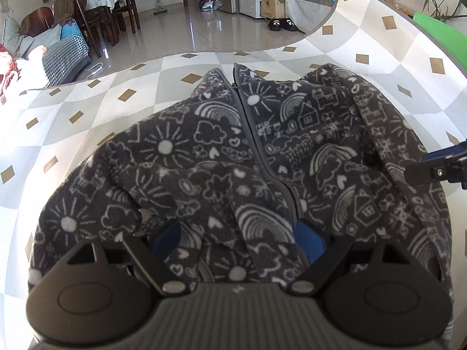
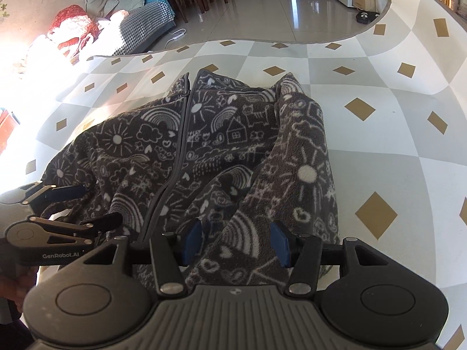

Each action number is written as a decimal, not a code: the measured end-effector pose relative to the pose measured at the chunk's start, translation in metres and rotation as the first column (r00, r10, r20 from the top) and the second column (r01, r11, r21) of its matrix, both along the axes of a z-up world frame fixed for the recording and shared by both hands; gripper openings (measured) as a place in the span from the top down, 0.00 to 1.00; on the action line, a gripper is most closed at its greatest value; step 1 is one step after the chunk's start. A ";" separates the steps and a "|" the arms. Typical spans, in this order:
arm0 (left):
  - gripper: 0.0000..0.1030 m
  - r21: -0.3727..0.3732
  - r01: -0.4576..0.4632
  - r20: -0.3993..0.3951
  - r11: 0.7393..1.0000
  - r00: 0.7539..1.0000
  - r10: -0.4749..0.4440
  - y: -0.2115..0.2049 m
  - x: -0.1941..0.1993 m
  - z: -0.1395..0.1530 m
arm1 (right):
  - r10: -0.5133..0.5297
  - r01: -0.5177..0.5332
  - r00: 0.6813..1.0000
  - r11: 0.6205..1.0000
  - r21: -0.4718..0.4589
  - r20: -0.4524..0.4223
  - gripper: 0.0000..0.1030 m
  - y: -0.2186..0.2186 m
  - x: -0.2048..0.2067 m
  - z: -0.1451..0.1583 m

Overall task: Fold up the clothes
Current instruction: 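Spread the fleece flat with both grippers, zipper running along its middle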

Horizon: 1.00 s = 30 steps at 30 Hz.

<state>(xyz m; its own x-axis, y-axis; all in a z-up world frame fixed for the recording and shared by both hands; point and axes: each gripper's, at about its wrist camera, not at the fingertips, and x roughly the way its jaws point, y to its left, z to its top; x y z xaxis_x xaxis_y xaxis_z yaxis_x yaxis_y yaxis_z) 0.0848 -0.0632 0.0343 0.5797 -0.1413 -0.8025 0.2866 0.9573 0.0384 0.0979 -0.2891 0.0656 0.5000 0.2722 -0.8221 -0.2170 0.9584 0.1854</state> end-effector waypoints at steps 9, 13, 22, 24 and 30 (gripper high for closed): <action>0.17 0.011 -0.002 -0.033 1.000 0.999 0.002 -0.011 -0.031 -0.019 | 0.019 -0.019 0.999 1.000 0.012 -0.027 0.50 0.009 -0.031 -0.001; 0.17 -0.014 -0.028 -0.048 1.000 0.998 0.028 -0.010 -0.041 -0.023 | 0.033 -0.033 0.999 0.999 0.011 -0.032 0.50 0.016 -0.045 0.000; 0.15 -0.042 -0.094 -0.043 0.995 0.995 0.092 -0.005 -0.061 -0.028 | 0.049 -0.048 0.997 0.999 0.020 -0.065 0.49 0.032 -0.071 -0.009; 0.14 -0.040 -0.100 -0.035 0.994 0.995 0.098 -0.006 -0.065 -0.029 | 0.049 -0.049 0.997 0.999 0.003 -0.063 0.49 0.036 -0.074 -0.011; 0.14 -0.041 -0.106 -0.034 0.994 0.994 0.104 -0.006 -0.074 -0.032 | 0.040 -0.041 0.999 0.999 -0.030 -0.035 0.50 0.039 -0.079 -0.017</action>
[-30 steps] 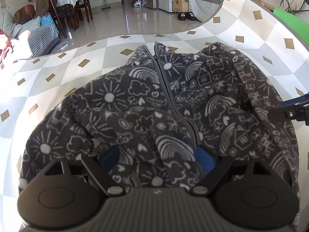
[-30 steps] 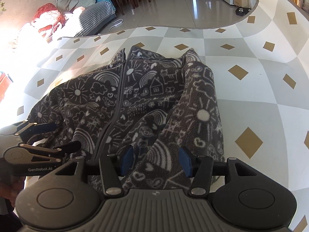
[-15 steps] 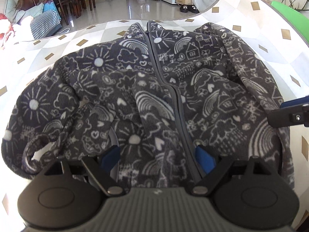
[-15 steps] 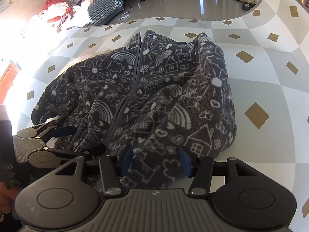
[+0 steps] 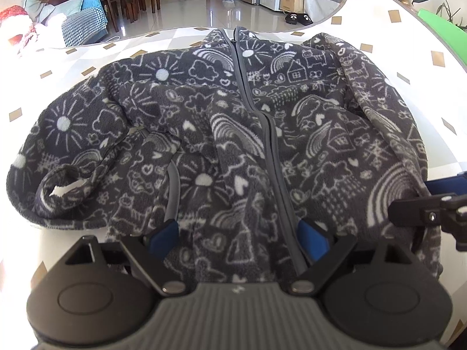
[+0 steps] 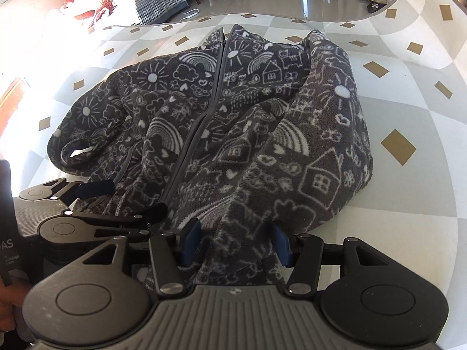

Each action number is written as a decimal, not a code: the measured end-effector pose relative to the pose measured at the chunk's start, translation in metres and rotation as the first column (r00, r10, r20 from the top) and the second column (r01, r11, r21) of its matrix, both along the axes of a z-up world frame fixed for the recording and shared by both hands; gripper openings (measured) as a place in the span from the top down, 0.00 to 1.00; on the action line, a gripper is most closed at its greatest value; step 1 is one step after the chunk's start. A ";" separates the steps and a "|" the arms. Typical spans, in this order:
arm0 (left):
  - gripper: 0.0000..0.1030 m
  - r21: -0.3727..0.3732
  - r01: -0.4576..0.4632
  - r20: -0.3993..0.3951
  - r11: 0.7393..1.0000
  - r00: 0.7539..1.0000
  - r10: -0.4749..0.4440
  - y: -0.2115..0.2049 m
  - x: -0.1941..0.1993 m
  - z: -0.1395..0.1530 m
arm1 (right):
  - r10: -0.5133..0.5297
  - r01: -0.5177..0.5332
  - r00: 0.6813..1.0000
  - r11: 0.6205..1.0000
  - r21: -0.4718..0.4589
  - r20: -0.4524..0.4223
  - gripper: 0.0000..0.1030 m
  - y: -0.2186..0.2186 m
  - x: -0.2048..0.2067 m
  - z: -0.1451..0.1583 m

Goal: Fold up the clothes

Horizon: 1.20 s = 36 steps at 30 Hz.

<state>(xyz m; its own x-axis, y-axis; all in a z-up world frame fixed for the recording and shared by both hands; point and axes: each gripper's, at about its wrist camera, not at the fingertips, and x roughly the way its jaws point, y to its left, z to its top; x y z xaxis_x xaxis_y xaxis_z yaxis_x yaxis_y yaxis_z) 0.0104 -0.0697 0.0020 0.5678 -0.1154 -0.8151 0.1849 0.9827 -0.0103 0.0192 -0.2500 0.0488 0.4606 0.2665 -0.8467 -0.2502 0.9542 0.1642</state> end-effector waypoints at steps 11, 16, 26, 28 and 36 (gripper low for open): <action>0.06 0.003 -0.021 0.007 1.000 1.000 0.021 0.001 -0.012 -0.007 | -0.088 0.091 0.996 0.990 0.108 -0.028 0.61 -0.022 0.006 -0.005; 0.02 0.006 -0.035 0.006 0.999 0.999 0.035 0.000 -0.016 -0.010 | -0.068 0.069 0.998 0.994 0.080 -0.011 0.66 -0.020 0.006 -0.006; 0.00 -0.001 -0.042 0.005 0.999 0.999 0.042 0.003 -0.018 -0.014 | -0.026 0.024 0.999 0.997 0.073 0.035 0.87 -0.026 0.010 0.008; 0.00 0.004 -0.041 0.004 0.999 0.999 0.041 0.002 -0.018 -0.014 | -0.043 0.039 0.998 0.996 0.076 0.055 0.93 -0.032 0.013 0.015; 0.00 0.010 -0.041 0.016 0.999 0.999 0.041 0.002 -0.020 -0.015 | -0.168 0.168 0.976 0.986 0.015 0.140 0.93 -0.084 0.045 0.044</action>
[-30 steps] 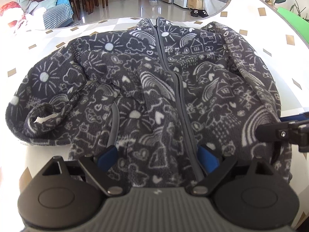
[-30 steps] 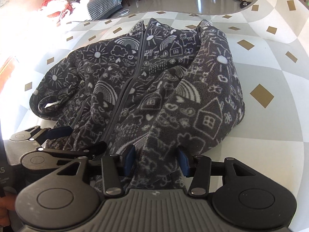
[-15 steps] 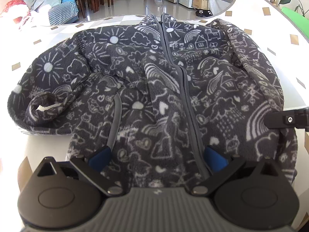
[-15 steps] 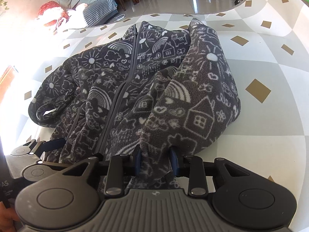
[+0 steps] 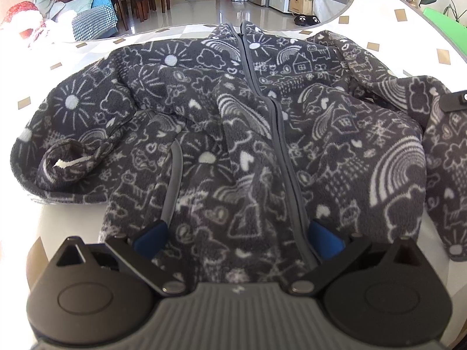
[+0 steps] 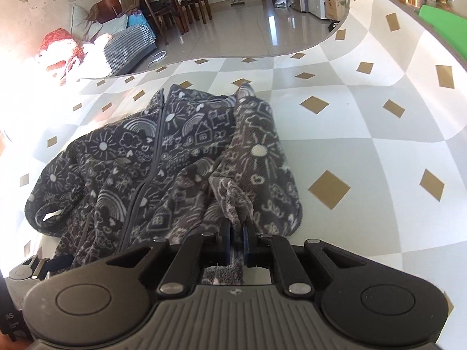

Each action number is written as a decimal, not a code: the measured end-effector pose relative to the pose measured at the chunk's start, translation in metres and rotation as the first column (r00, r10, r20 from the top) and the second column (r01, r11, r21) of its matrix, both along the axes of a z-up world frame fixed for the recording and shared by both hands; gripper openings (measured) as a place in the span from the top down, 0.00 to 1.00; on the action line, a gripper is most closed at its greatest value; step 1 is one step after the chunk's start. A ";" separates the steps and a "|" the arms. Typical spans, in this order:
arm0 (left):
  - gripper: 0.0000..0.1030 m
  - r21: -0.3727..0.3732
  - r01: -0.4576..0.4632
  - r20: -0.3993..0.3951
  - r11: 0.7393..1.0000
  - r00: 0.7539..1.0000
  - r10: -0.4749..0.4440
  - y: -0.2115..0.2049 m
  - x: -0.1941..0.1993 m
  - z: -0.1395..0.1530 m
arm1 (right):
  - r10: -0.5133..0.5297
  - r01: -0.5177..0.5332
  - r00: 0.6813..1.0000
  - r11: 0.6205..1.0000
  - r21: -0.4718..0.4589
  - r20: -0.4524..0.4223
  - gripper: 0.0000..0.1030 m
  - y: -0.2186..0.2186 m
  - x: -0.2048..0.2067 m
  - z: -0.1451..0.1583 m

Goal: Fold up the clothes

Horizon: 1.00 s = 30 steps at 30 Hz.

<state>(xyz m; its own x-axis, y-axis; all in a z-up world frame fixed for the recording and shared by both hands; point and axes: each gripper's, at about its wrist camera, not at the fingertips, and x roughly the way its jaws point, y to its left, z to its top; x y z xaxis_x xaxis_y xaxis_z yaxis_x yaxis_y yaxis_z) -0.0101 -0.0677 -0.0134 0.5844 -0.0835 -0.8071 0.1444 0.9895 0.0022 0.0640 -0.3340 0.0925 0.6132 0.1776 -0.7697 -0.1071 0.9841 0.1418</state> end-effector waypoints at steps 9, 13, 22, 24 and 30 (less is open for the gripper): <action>0.00 0.003 -0.003 0.016 1.000 1.000 0.003 0.000 -0.005 0.000 | -0.255 0.271 0.948 0.961 -0.062 0.190 0.90 -0.082 0.039 0.031; 0.00 0.001 -0.007 0.022 1.000 1.000 0.007 0.001 -0.009 0.000 | -0.298 0.303 0.935 0.953 0.006 0.194 0.61 -0.098 0.046 0.034; 0.00 -0.001 -0.011 0.028 1.000 1.000 0.011 0.003 -0.011 -0.002 | -0.233 0.232 0.966 0.972 0.020 0.114 0.52 -0.108 0.055 0.024; 0.00 -0.001 -0.012 0.027 1.000 1.000 0.012 0.003 -0.011 -0.002 | -0.245 0.244 0.967 0.970 0.026 0.073 0.52 -0.118 0.056 0.017; 0.00 0.003 -0.019 0.018 1.000 1.000 0.019 0.002 -0.010 -0.001 | -0.330 0.329 0.944 0.944 0.029 0.012 0.50 -0.159 0.054 0.004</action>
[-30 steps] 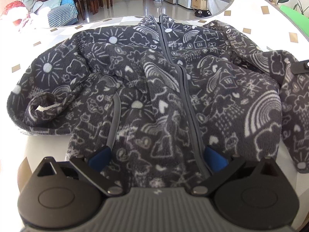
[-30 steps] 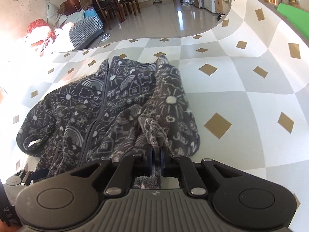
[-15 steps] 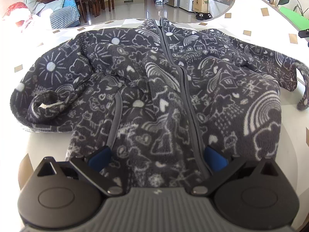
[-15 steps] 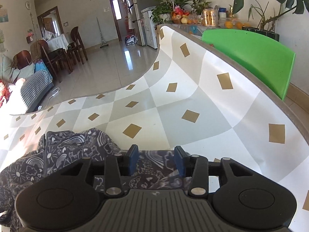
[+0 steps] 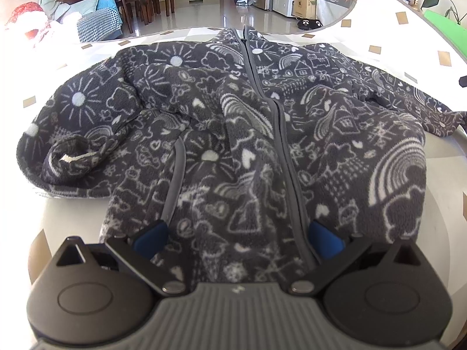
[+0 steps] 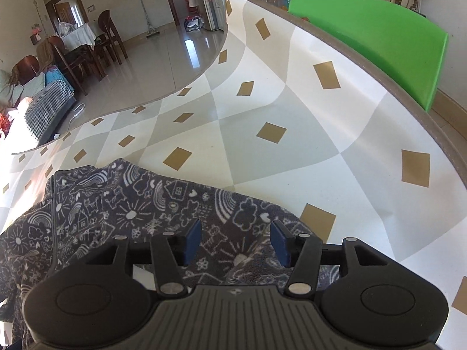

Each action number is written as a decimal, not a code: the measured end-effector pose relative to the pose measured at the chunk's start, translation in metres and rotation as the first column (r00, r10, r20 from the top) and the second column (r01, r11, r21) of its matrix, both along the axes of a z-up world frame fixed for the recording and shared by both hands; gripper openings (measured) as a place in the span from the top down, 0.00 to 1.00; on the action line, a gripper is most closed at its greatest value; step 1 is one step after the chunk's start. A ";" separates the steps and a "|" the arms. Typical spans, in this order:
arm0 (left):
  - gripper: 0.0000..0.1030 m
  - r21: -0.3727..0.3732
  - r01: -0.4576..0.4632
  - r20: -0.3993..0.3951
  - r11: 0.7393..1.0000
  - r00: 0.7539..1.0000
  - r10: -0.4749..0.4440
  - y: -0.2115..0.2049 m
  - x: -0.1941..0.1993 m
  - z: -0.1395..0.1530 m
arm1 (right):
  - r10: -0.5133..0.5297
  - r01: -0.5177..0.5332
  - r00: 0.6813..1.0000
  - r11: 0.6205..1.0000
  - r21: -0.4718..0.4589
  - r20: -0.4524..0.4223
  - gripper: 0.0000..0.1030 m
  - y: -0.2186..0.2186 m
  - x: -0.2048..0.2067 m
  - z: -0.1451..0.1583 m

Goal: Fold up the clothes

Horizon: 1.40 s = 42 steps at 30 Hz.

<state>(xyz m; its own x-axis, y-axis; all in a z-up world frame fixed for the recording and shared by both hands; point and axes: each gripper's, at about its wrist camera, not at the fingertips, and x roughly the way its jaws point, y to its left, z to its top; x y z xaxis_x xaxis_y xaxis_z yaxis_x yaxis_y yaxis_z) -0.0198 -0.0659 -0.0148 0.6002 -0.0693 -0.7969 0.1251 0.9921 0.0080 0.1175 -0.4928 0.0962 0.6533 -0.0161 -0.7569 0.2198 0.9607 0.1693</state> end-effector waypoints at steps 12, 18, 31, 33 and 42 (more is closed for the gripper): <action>0.00 0.006 -0.006 -0.008 1.000 1.000 0.006 -0.001 0.000 -0.001 | -0.213 0.237 0.963 0.962 0.139 -0.168 0.49 -0.074 -0.009 -0.039; 0.00 0.009 -0.009 -0.008 1.000 1.000 0.009 -0.002 0.000 -0.002 | -0.256 0.320 0.931 0.916 0.242 -0.262 0.49 -0.087 -0.012 -0.064; 0.00 0.015 -0.011 -0.003 1.000 1.000 0.011 -0.003 -0.001 -0.004 | -0.167 0.179 0.947 0.984 0.018 -0.275 0.51 -0.049 0.004 -0.071; 0.00 0.016 -0.012 -0.002 1.000 1.000 0.012 -0.004 -0.002 -0.004 | -0.151 0.152 0.952 0.988 -0.019 -0.265 0.56 -0.044 0.006 -0.070; 0.00 0.031 0.008 0.003 0.999 1.000 -0.009 -0.010 0.002 0.006 | -0.059 -0.010 0.967 0.964 -0.266 -0.250 0.86 -0.013 0.019 -0.066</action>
<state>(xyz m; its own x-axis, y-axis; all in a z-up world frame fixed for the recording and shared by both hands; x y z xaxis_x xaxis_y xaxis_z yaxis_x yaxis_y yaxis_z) -0.0177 -0.0764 -0.0084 0.6020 -0.0495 -0.7970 0.1334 0.9903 0.0393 0.1368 -0.5063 0.0302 0.4375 -0.2502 -0.8637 0.2460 0.9572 -0.1527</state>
